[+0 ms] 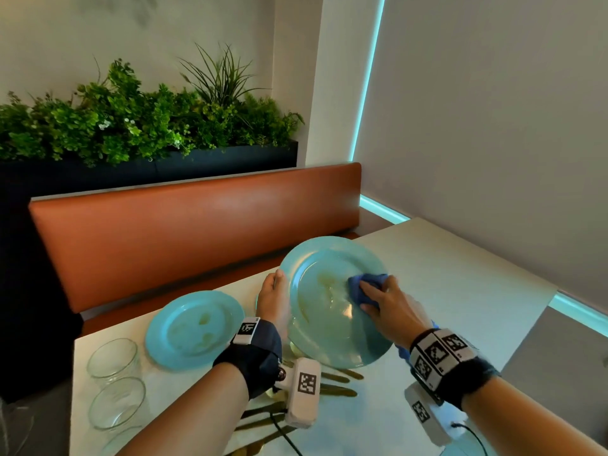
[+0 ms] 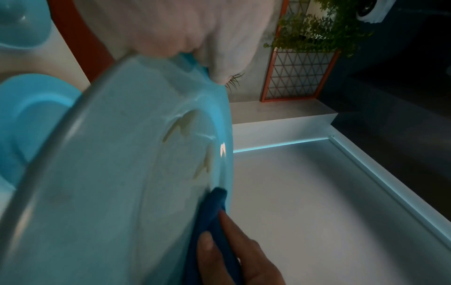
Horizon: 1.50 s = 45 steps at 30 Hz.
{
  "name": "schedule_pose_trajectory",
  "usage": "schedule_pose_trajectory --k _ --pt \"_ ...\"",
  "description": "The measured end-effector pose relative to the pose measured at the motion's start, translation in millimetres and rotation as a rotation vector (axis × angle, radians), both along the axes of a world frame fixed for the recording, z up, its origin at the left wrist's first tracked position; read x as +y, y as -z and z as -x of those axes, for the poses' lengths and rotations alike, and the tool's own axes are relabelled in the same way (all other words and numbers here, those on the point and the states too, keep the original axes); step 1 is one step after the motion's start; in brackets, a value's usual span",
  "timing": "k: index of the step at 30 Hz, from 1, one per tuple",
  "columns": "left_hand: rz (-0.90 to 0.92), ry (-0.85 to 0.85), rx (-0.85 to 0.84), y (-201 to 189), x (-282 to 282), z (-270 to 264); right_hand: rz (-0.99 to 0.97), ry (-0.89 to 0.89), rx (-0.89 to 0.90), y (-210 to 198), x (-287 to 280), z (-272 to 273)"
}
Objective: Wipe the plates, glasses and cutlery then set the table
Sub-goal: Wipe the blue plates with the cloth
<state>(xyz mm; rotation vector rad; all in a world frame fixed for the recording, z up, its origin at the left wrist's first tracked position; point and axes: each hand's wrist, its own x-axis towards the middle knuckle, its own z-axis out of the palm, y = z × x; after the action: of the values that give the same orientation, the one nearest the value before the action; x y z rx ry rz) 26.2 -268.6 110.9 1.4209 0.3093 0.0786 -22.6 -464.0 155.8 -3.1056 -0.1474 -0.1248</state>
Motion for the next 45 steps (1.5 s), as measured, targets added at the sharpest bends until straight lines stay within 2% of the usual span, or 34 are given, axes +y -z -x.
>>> schedule_pose_trajectory --k 2,4,6,8,10,13,15,17,20,22,24,27,30,33,36,41,42,45 --pt "-0.018 0.004 -0.007 -5 -5 -3 -0.045 -0.091 0.031 8 13 7" --pt "-0.021 -0.020 -0.030 -6 -3 -9 -0.042 -0.268 0.111 18 20 22" --pt "-0.039 -0.030 -0.045 -5 1 -12 -0.029 -0.348 0.168 21 11 29" --pt "-0.024 -0.015 -0.055 -1 1 -11 0.020 -0.275 0.181 20 -8 19" --pt "-0.038 -0.005 -0.047 2 -3 -8 0.074 -0.139 0.121 16 -22 4" --pt "-0.058 0.033 -0.035 0 -11 -9 0.006 0.000 0.020 15 -13 -10" --pt "-0.084 0.043 -0.030 -4 -13 -10 -0.037 -0.061 0.037 24 4 -4" --pt "-0.099 0.018 -0.035 -4 -8 -12 -0.034 -0.215 0.089 33 15 11" --pt "-0.091 -0.010 -0.027 1 2 -10 0.001 -0.328 0.150 33 3 18" --pt "-0.083 0.000 -0.017 4 3 -7 0.029 -0.257 0.136 29 -14 8" --pt "-0.074 0.027 -0.003 5 -3 -4 0.020 -0.128 0.042 24 -23 -4" --pt "-0.048 0.078 -0.007 0 -13 -1 -0.048 -0.010 -0.037 22 -14 -13" --pt "-0.063 0.110 -0.028 0 -15 -4 -0.051 -0.150 0.003 26 1 1" --pt "-0.082 0.063 -0.032 8 -6 -9 0.061 -0.322 0.160 27 -6 18" --pt "-0.079 0.085 -0.031 5 -2 -3 0.101 -0.257 0.214 16 -27 14" --pt "-0.048 0.181 -0.018 4 -19 1 -0.036 -0.020 0.023 13 -27 -7" --pt "-0.047 0.197 -0.016 3 -23 2 -0.036 -0.036 0.018 16 -21 -6" --pt "-0.080 0.180 -0.003 4 -21 1 -0.017 -0.235 0.082 24 -10 5"
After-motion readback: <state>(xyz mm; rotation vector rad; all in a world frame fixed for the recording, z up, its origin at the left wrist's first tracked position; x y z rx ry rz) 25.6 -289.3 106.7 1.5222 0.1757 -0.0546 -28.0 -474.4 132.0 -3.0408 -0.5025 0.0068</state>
